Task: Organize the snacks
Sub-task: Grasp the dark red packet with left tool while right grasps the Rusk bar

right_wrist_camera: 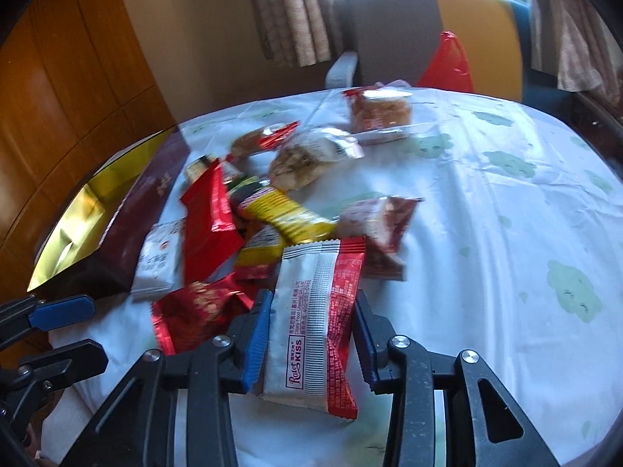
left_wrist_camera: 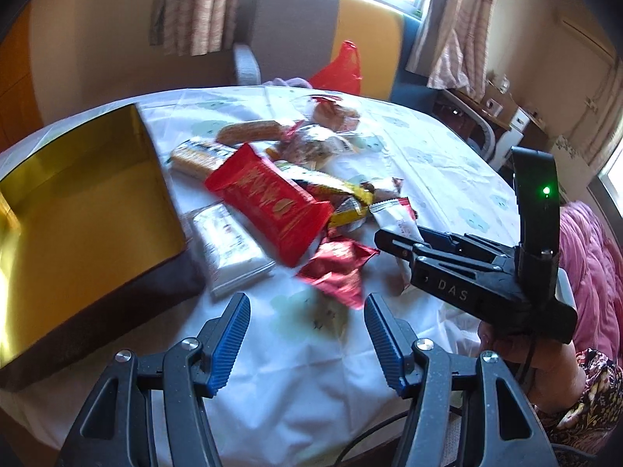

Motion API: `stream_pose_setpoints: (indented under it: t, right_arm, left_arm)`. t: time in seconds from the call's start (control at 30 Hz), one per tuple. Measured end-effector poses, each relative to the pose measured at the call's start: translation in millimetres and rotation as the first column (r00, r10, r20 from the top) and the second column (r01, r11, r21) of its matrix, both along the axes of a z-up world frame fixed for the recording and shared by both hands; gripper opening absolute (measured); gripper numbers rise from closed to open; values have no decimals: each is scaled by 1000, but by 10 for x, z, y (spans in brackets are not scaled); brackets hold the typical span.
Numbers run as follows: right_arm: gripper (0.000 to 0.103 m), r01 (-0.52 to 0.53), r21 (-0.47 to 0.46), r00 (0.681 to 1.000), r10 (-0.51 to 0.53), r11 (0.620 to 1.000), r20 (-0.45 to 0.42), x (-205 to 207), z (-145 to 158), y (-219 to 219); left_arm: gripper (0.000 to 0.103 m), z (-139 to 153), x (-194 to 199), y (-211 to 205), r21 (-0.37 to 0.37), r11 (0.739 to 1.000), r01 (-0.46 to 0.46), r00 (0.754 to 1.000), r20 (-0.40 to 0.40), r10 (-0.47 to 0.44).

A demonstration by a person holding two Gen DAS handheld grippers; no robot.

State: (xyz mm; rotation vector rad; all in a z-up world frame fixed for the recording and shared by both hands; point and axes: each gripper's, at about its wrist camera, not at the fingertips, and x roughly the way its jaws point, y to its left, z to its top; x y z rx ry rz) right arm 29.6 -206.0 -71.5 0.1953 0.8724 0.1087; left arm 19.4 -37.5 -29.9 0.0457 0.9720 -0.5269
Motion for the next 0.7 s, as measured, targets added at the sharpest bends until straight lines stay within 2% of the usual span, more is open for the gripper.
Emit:
stream_pose_setpoints:
  t: [0.13,0.23,0.4,0.53,0.7]
  right_arm:
    - [40,48,-10,999,-48,999,-1,18,-18,-158]
    - [40,58,27,998,-58,998,11,4,-45,-226]
    - [39,55,39,998,-56,998,25,-14,-65,-244]
    - [39,52,30,998,-53,998,38,-17,-80,-226]
    - [39,49,1,998,-49,999,50,-37,-87,-190]
  left_arm:
    - [62,-48,110,-241,39,997,68,998,7,-68]
    - [62,-128,217,-418,79,991,107,994,12,-108]
    - [62,-281,299,-633,168,970,177,982,32,-185]
    - [61,-420,316,-610,139,969,203,978,23,-208]
    - [51,-454,260,-529,117,976,182,977,88,-193]
